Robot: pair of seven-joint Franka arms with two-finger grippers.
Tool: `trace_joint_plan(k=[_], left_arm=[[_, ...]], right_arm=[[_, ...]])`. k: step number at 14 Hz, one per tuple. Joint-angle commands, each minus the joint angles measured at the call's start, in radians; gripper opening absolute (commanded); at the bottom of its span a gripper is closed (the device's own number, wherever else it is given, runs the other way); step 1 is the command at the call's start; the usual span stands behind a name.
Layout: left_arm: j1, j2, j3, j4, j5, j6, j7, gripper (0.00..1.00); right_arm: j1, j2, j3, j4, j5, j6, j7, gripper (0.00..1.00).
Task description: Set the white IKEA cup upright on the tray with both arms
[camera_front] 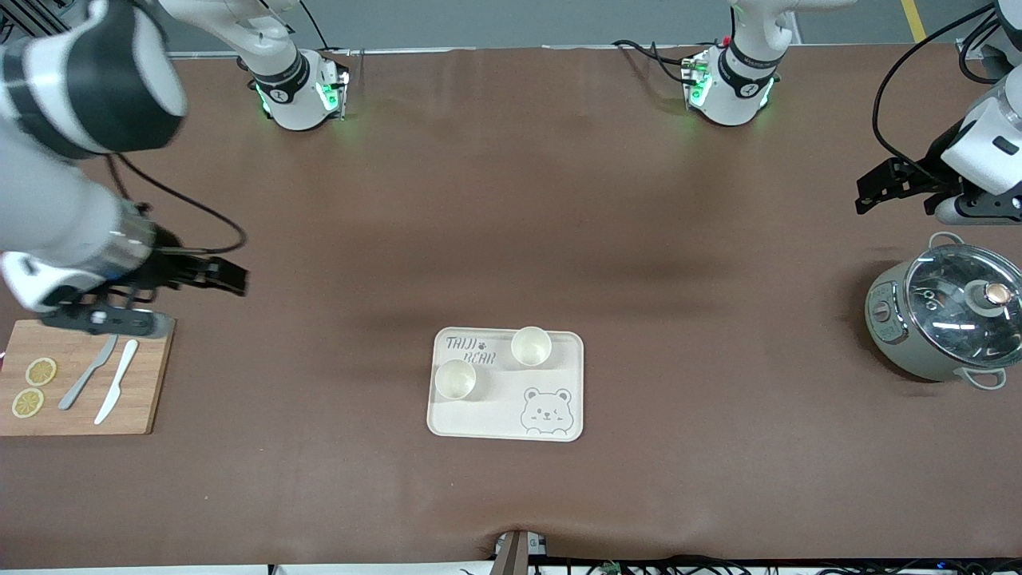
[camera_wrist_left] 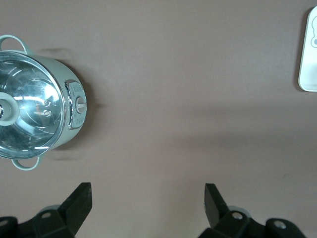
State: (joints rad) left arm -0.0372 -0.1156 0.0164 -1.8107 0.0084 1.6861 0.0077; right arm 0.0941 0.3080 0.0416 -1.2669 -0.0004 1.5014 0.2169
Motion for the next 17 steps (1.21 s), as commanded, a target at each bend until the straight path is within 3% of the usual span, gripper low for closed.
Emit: trace_joint_plan(k=[1,7,12,17], left_arm=[[-0.001,0.004,-0.006,0.014,0.002,-0.011,0.015,1.0],[-0.001,0.004,-0.007,0.014,0.001,-0.011,0.008,1.0],[-0.001,0.004,-0.007,0.014,0.001,-0.011,0.008,1.0],[-0.001,0.005,-0.007,0.014,0.001,-0.011,0.009,1.0]], right_arm=[[-0.095,-0.038,0.017,-0.02,-0.027,-0.015,-0.114,1.0],[-0.178,-0.04,0.018,-0.069,-0.066,0.051,-0.194,1.0],[-0.172,-0.124,0.02,-0.284,-0.067,0.212,-0.188,1.0],[-0.168,-0.124,0.02,-0.29,-0.067,0.215,-0.179,1.0]])
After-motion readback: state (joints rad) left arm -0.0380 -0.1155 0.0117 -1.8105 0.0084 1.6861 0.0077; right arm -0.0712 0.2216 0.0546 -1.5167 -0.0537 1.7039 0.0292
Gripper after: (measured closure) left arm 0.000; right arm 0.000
